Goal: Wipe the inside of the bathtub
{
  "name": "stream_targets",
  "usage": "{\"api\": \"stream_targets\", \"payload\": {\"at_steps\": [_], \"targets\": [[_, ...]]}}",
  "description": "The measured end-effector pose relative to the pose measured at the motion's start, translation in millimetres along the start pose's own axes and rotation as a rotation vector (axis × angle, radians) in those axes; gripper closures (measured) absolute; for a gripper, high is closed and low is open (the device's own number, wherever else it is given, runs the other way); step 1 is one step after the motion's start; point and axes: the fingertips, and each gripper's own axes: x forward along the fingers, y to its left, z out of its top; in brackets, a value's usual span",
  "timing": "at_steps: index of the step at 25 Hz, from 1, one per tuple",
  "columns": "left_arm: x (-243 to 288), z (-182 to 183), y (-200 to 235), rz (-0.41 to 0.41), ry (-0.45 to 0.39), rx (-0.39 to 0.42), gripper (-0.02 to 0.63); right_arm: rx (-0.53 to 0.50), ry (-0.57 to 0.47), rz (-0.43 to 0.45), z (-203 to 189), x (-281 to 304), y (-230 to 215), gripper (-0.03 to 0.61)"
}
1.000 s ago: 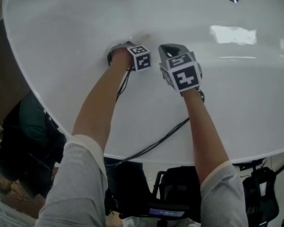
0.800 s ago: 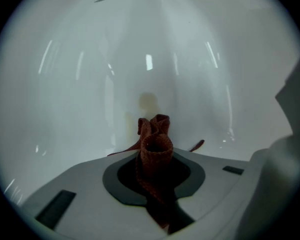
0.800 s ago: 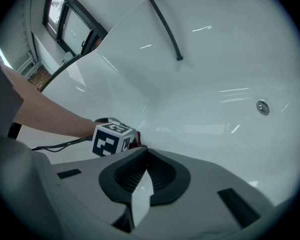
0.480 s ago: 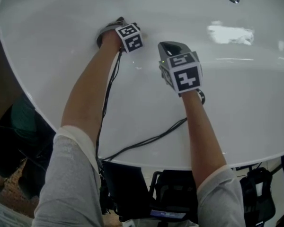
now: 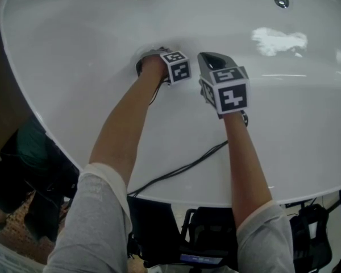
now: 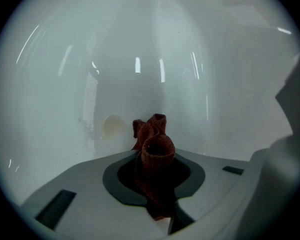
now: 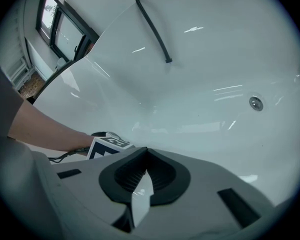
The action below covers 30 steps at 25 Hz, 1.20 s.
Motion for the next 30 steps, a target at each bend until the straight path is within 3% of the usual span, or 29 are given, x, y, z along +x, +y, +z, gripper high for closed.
{"api": "stream_targets", "payload": {"at_steps": [2,7,9,13,19,23,26,30], "targets": [[-5,4,15,0.033,-0.025,-0.041,0.531,0.012,-0.016,-0.013,4,-3,-6,0.572],[-35,17,85,0.267,-0.133,-0.07,0.529,0.03,-0.037,-0.033,12,-6,-11,0.572],[-39,20,95,0.296,-0.146,-0.073,0.529,0.039,-0.046,-0.042,15,-8,-15,0.572],[-31,21,71,0.218,-0.118,-0.082,0.531,0.053,-0.057,-0.047,16,-9,-20,0.572],[-9,40,-14,-0.006,-0.076,-0.006,0.531,0.07,-0.058,-0.047,15,-10,-23,0.572],[-5,44,-20,-0.027,-0.108,-0.01,0.531,0.102,-0.076,-0.059,18,-13,-31,0.572],[-17,47,18,0.079,-0.165,-0.072,0.531,0.124,-0.093,-0.068,21,-17,-37,0.572],[-50,50,102,0.335,-0.239,-0.117,0.529,0.132,-0.106,-0.075,25,-20,-40,0.572]]}}
